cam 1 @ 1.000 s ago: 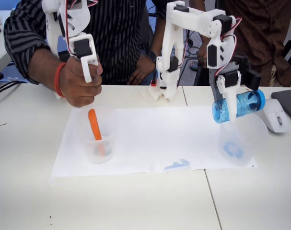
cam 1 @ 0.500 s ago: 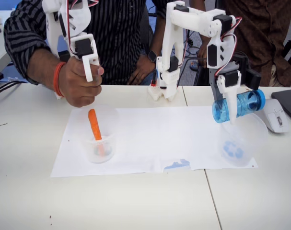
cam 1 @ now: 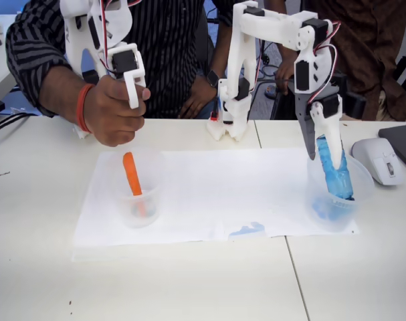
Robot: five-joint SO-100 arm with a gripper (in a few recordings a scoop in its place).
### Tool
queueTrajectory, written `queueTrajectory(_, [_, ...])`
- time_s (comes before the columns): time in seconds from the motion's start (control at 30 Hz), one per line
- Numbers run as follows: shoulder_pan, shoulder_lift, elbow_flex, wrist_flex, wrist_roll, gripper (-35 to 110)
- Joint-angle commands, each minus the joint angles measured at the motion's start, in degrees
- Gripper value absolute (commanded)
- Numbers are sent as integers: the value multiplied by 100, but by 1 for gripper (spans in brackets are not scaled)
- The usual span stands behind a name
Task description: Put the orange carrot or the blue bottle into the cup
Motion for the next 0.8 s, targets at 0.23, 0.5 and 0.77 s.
queueTrajectory(0.23, [-105,325,-211,-35,-70,35])
queueTrajectory(0.5, [79,352,-246,-35,-70,35])
queueTrajectory(0.77, [659,835,-800,70,-70,35])
